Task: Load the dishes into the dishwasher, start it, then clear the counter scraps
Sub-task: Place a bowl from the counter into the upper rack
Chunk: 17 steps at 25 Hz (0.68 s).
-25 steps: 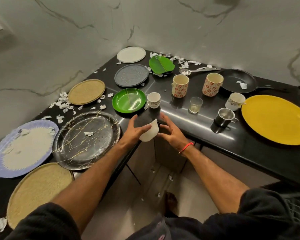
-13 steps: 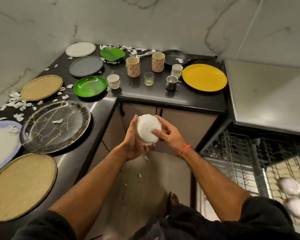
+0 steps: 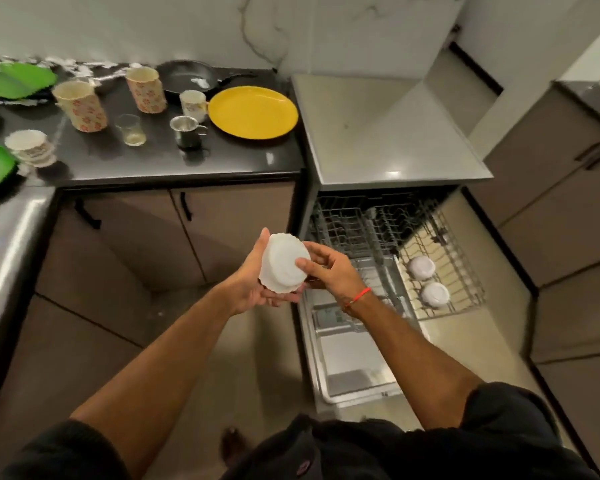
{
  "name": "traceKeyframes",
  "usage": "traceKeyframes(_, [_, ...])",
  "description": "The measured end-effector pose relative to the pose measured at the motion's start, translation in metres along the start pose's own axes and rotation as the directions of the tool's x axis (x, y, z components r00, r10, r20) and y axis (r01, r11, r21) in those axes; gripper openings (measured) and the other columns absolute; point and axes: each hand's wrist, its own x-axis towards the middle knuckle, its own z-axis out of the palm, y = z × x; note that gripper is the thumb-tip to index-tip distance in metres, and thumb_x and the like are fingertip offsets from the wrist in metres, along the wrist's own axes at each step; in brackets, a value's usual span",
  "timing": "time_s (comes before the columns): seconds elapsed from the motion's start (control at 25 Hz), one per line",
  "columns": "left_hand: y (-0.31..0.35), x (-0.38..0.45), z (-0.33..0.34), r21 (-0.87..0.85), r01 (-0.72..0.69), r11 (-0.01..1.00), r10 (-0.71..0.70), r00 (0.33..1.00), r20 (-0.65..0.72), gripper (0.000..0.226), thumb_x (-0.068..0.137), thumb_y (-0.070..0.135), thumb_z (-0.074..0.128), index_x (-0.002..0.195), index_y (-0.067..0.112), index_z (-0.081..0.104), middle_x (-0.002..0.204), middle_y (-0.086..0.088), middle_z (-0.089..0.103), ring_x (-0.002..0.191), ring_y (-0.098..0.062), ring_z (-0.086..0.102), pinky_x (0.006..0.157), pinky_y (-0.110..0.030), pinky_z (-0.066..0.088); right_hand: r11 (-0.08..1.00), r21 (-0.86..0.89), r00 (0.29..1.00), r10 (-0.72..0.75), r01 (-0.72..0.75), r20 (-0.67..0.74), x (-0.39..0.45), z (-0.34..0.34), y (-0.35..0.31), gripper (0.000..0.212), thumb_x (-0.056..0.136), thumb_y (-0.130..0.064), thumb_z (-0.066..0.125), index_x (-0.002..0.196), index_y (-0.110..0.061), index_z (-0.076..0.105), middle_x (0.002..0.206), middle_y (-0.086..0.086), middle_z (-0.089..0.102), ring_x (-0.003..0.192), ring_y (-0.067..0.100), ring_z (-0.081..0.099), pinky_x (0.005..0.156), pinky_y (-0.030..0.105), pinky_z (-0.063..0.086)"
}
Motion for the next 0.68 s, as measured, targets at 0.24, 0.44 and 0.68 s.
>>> traceKeyframes(0.24, [0.006, 0.088, 0.138, 0.319, 0.122, 0.94, -0.141, 0.989, 0.037, 0.096, 0.079, 0.093, 0.016, 0.136, 0.025, 0.052, 0.115, -0.014, 0.074, 0.093, -0.035, 0.076, 0.079, -0.039, 0.058, 0.988, 0.148, 0.978, 0.079, -0.05, -0.192, -0.027, -0.16, 0.031, 0.038, 0.088, -0.017, 0.073, 0.124, -0.016, 0.063, 0.117, 0.01, 0.071, 0.104, 0.026, 0.069, 0.079, 0.042, 0.06])
traceKeyframes(0.44, [0.004, 0.208, 0.246, 0.393, 0.14, 0.909, -0.11, 0.989, -0.098, 0.07, 0.095, 0.076, 0.026, 0.133, 0.024, 0.053, 0.12, -0.004, 0.07, 0.088, -0.028, 0.076, 0.073, -0.044, 0.063, 0.983, 0.151, 0.896, 0.156, -0.101, -0.416, 0.015, -0.333, 0.061, 0.057, 0.076, -0.028, 0.085, 0.127, -0.016, 0.06, 0.119, 0.011, 0.069, 0.098, 0.03, 0.071, 0.074, 0.042, 0.061])
traceKeyframes(0.68, [0.006, 0.339, 0.325, 0.303, 0.231, 0.925, -0.134, 0.941, -0.31, 0.051, 0.104, 0.057, 0.036, 0.131, 0.019, 0.058, 0.12, -0.005, 0.069, 0.085, -0.026, 0.07, 0.062, -0.034, 0.055, 0.959, 0.059, 0.755, 0.255, -0.277, -0.604, 0.129, -0.504, 0.121, 0.067, 0.071, -0.035, 0.087, 0.126, -0.012, 0.057, 0.117, 0.012, 0.066, 0.103, 0.03, 0.066, 0.081, 0.045, 0.06])
